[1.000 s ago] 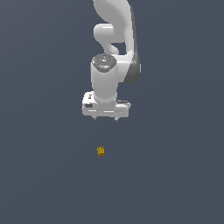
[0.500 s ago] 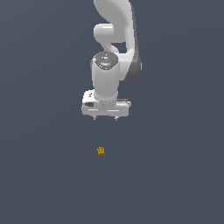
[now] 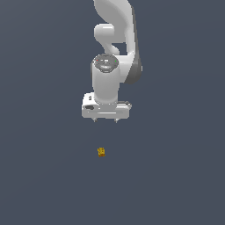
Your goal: Pick up the object and move it to a goal position.
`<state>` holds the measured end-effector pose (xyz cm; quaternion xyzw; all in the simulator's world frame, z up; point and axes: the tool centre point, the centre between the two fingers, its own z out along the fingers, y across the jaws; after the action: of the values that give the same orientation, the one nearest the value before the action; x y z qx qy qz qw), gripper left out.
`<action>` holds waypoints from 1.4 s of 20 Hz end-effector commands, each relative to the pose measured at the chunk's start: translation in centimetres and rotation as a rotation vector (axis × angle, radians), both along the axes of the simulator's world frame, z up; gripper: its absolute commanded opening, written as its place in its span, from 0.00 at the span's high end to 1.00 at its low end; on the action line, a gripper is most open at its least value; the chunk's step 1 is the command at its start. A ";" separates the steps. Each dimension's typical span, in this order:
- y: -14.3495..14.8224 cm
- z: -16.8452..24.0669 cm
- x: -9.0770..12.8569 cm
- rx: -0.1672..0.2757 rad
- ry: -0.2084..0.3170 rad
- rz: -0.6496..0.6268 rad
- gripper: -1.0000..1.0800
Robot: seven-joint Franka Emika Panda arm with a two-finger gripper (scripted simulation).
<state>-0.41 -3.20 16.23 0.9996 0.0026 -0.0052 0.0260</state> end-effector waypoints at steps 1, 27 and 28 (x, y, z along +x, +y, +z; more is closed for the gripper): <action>-0.1 -0.4 0.6 0.001 0.001 0.011 0.04; -2.4 -8.7 9.9 0.050 -0.004 0.204 0.04; -2.4 -8.8 10.0 0.051 -0.004 0.207 0.04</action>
<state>9.39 -5.57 7.66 0.9947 0.1031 -0.0010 0.0017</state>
